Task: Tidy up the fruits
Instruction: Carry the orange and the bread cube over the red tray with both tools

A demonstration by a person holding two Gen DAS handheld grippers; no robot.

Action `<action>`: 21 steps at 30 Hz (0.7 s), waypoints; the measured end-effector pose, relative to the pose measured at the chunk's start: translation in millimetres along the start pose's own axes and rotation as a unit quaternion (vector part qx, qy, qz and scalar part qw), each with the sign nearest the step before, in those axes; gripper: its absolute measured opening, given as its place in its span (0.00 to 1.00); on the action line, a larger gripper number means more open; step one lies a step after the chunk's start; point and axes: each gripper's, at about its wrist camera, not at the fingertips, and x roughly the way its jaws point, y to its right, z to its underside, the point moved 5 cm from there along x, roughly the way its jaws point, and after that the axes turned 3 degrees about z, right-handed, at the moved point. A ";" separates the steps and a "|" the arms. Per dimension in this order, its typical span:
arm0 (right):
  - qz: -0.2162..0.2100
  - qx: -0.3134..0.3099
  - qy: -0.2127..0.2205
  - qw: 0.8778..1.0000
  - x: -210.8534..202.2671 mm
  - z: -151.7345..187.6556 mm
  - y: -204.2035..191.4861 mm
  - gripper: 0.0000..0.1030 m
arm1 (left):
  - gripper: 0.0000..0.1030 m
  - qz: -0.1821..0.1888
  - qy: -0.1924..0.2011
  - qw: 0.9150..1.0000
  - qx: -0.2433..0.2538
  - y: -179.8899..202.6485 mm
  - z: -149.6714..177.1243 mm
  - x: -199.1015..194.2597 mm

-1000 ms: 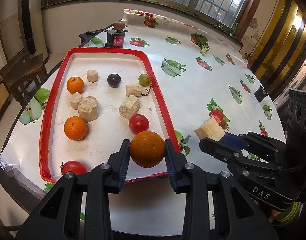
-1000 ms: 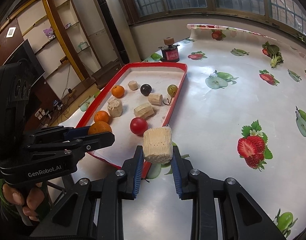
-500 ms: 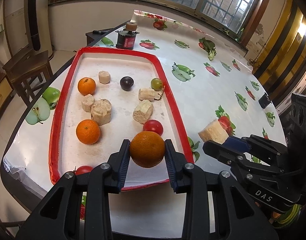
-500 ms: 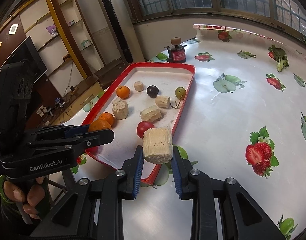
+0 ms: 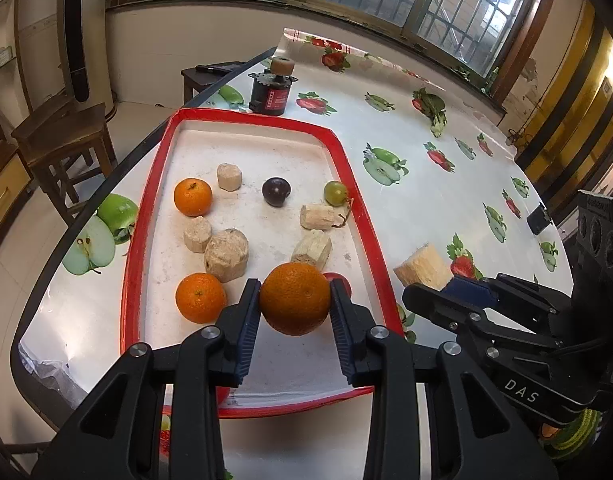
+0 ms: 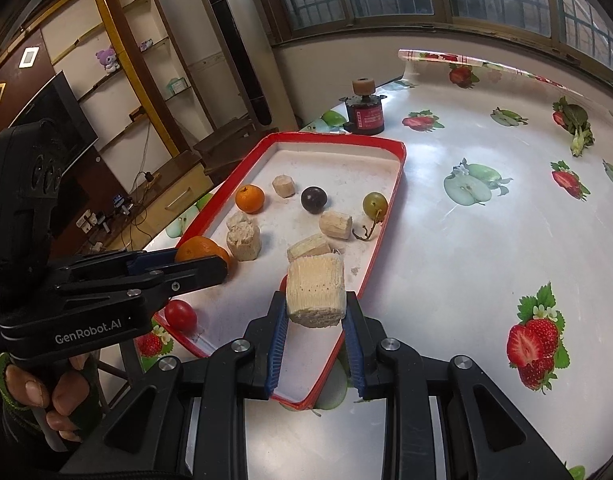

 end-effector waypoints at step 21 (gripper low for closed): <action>-0.008 -0.008 -0.009 1.000 35.2 -34.7 -4.0 0.27 | 0.31 -0.015 0.006 1.000 -0.019 -27.5 -33.0 13.1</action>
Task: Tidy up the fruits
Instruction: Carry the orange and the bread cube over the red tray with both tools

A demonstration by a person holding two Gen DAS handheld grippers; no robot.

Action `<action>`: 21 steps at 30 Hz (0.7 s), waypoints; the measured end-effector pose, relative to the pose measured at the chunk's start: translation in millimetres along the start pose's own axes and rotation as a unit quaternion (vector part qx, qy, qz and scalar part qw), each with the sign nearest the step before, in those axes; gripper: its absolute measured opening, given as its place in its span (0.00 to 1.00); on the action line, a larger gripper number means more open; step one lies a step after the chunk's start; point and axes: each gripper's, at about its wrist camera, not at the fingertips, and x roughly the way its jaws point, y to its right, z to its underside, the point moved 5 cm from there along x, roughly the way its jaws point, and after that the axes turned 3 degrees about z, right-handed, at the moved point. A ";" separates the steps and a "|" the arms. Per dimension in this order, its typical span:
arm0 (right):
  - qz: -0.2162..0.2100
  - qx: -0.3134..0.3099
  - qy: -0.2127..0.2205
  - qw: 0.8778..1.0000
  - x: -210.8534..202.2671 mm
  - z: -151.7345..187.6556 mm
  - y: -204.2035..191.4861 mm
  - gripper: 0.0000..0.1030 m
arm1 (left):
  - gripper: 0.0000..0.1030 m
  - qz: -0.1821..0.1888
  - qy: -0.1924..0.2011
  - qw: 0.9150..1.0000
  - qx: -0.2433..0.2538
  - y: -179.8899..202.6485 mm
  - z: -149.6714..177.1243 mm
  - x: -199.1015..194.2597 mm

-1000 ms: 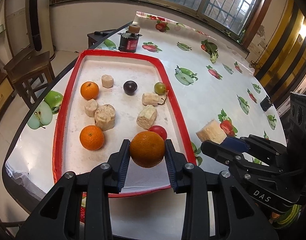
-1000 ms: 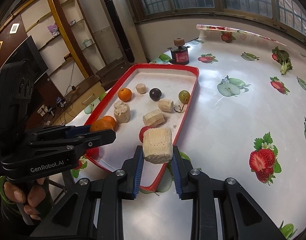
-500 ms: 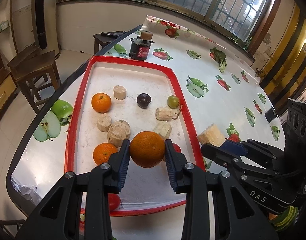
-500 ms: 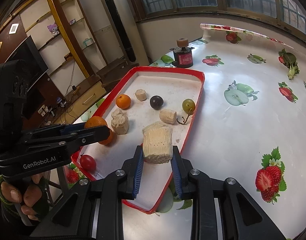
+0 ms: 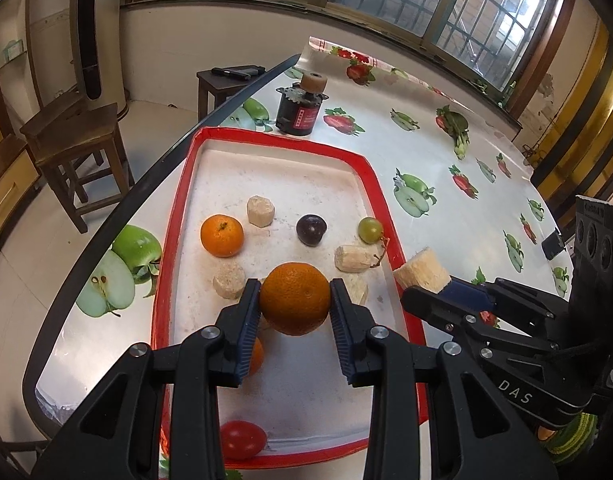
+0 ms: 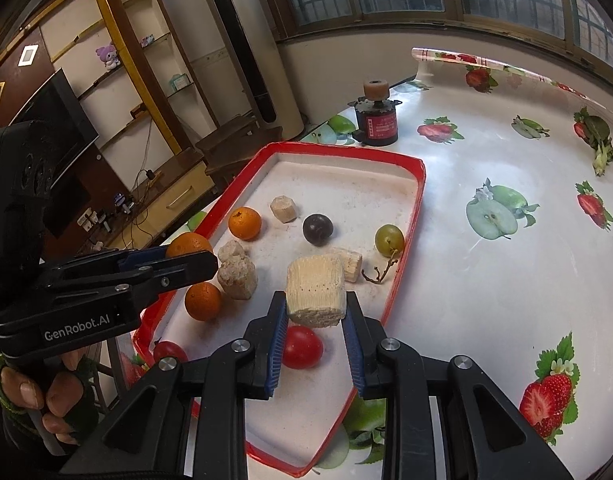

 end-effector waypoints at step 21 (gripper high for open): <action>0.008 0.003 -0.015 1.000 47.7 -49.0 9.5 0.27 | 0.31 -0.037 -0.003 0.999 -0.010 -27.2 -55.6 39.3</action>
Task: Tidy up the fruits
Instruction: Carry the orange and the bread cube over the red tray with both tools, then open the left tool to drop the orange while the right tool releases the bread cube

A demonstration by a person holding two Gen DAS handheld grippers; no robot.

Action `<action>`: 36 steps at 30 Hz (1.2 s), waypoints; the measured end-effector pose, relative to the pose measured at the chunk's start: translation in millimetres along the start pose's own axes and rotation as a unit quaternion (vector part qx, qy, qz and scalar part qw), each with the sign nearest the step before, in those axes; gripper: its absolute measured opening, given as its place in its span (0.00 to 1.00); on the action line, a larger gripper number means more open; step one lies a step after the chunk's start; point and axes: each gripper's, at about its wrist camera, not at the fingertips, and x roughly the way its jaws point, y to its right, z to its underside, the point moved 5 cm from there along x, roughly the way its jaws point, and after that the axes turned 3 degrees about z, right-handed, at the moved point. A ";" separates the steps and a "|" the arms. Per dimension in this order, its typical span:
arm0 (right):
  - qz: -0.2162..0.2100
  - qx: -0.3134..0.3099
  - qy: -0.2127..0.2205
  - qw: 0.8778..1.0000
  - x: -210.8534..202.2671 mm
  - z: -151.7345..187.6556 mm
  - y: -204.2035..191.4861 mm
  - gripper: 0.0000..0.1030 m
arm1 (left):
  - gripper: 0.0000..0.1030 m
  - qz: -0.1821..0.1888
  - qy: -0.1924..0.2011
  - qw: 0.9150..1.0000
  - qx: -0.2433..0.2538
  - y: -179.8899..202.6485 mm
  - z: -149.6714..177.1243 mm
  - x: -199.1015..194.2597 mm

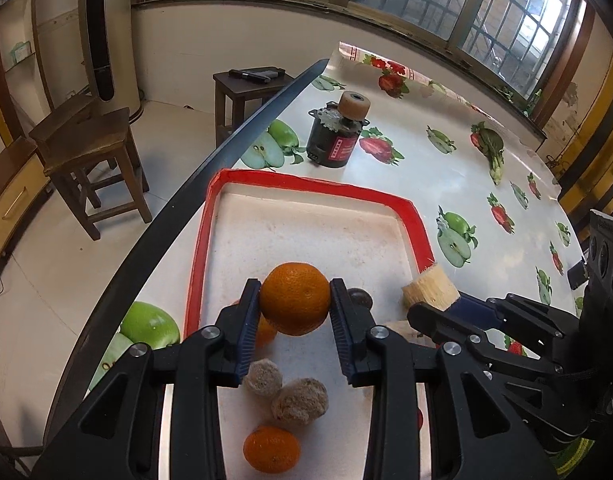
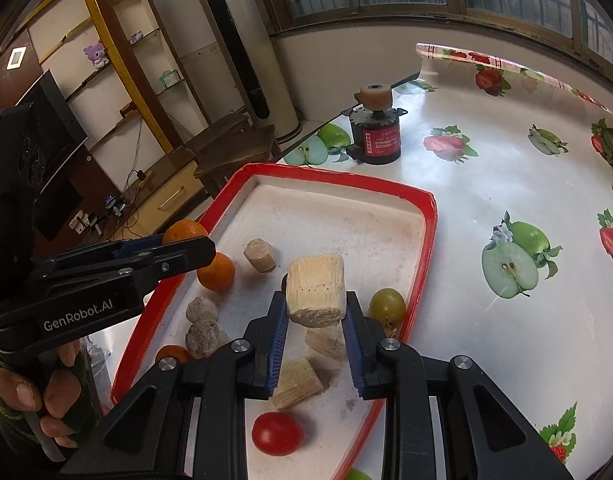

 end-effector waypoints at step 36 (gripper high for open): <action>0.030 0.000 -0.050 0.998 73.6 -27.7 26.7 0.30 | 0.31 -0.055 -0.049 0.997 -0.015 -16.1 -34.5 81.2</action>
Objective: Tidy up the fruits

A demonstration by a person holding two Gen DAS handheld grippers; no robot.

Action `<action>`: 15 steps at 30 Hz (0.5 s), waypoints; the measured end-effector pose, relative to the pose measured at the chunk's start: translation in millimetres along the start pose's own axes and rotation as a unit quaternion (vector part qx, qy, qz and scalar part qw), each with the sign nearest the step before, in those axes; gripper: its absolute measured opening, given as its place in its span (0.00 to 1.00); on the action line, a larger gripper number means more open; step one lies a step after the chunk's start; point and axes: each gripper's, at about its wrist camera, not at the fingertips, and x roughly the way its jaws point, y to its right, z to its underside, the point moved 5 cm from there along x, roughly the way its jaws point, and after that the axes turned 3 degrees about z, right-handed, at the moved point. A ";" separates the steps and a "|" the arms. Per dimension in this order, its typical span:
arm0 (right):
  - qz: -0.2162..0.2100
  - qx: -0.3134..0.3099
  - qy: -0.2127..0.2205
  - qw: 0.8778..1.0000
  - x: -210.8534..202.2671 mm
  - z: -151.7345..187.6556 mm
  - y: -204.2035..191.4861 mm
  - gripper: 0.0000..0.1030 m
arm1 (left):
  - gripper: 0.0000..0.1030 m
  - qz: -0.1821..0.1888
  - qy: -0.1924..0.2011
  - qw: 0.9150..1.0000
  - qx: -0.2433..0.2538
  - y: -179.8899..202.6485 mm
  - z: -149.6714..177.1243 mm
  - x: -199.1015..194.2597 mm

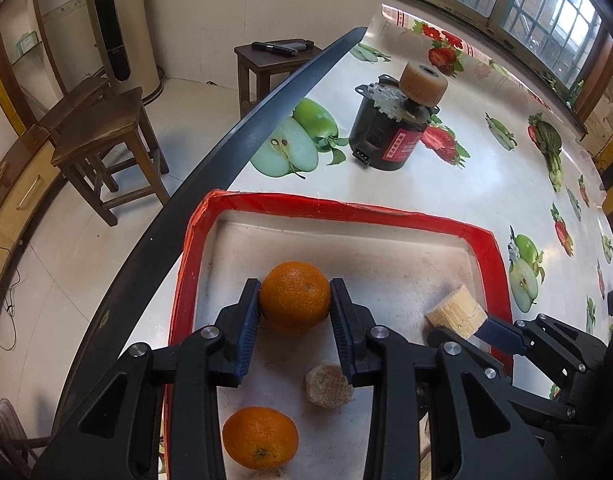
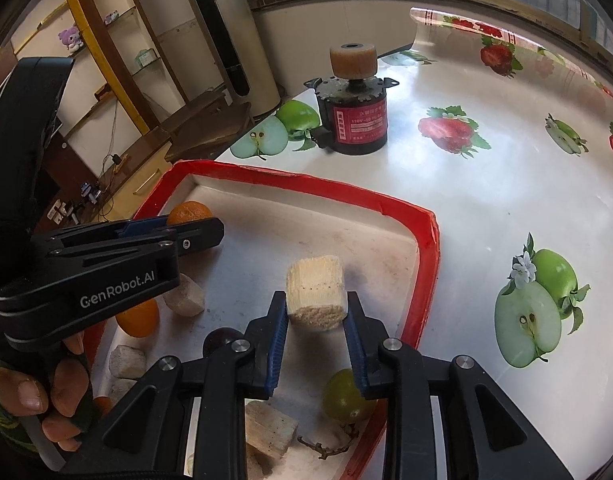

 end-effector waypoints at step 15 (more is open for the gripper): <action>-0.004 -0.006 0.010 1.000 -21.0 7.1 -4.4 0.42 | 0.39 0.006 0.008 1.000 -0.002 5.8 18.6 -29.5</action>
